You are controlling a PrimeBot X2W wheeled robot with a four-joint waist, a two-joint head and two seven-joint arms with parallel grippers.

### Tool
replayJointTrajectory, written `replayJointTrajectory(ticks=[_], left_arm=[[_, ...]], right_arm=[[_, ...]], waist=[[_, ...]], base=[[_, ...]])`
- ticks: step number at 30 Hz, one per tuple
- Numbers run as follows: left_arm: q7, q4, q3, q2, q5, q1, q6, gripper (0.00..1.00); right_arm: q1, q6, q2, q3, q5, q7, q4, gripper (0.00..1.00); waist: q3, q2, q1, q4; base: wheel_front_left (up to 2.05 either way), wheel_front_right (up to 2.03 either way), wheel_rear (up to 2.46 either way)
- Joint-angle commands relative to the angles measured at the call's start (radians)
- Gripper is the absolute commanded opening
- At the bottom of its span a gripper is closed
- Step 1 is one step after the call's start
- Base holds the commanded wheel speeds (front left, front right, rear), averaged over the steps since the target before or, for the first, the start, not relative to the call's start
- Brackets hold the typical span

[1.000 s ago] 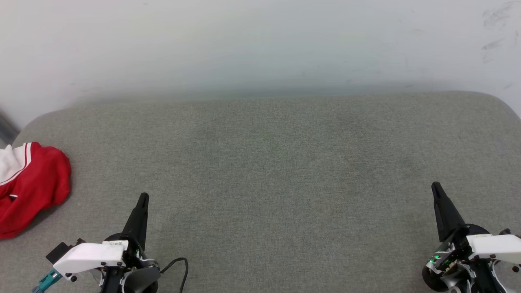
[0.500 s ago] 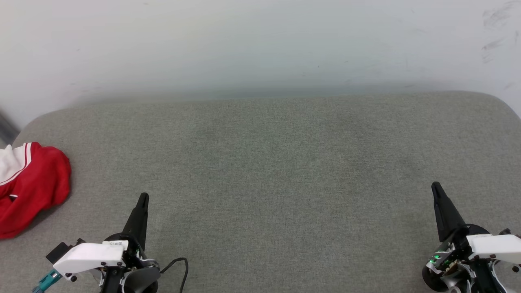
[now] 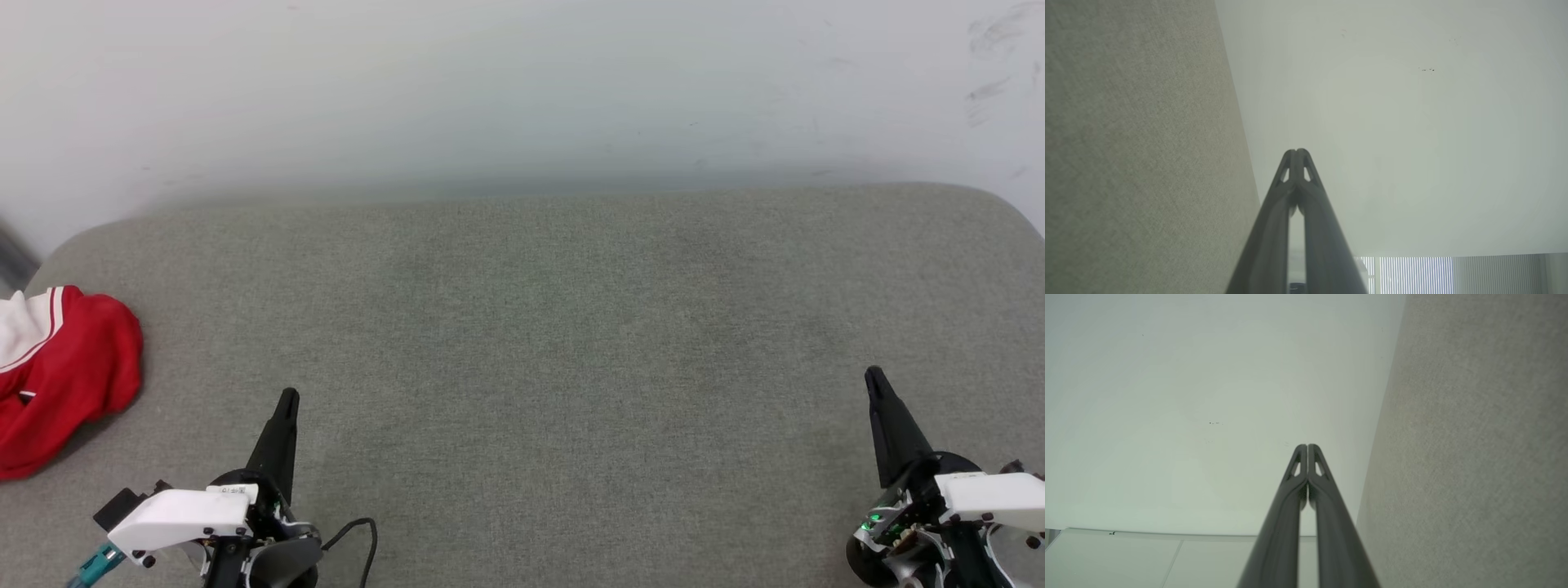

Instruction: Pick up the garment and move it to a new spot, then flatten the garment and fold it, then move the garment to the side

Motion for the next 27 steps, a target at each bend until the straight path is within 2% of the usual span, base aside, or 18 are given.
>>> replayJointTrajectory(ticks=[1,2,13,17,27], left_arm=[[0.000,0.000,0.000,0.000,0.000,0.000,0.000,0.00],[-0.001,0.005,-0.001,0.000,0.000,0.002,0.001,1.00],[-0.050,-0.016,-0.003,-0.002,0.045,0.029,0.001,1.00],[-0.069,-0.025,0.016,-0.002,0.108,0.029,0.005,1.00],[-0.113,-0.094,0.018,-0.001,0.315,0.035,0.058,1.00]], right_arm=[[0.000,0.000,0.000,0.000,0.000,0.000,0.000,0.00],[0.003,0.000,0.000,0.000,0.000,-0.001,0.004,1.00],[0.034,0.000,0.001,-0.007,-0.060,-0.050,0.003,1.00],[0.040,0.000,0.001,-0.018,-0.141,-0.069,-0.017,1.00],[0.063,0.000,0.001,-0.016,-0.361,-0.113,-0.097,1.00]], waist=[[0.000,0.0000,0.0000,0.000],[0.000,0.0000,0.0000,0.000],[0.001,0.0000,0.0000,-0.001],[0.001,0.0000,0.0000,-0.001],[0.002,0.0000,0.0000,-0.001]], base=[[0.00,0.00,0.00],[0.00,0.00,0.00],[0.00,0.00,0.00],[0.00,0.00,0.00],[0.00,0.00,0.00]])
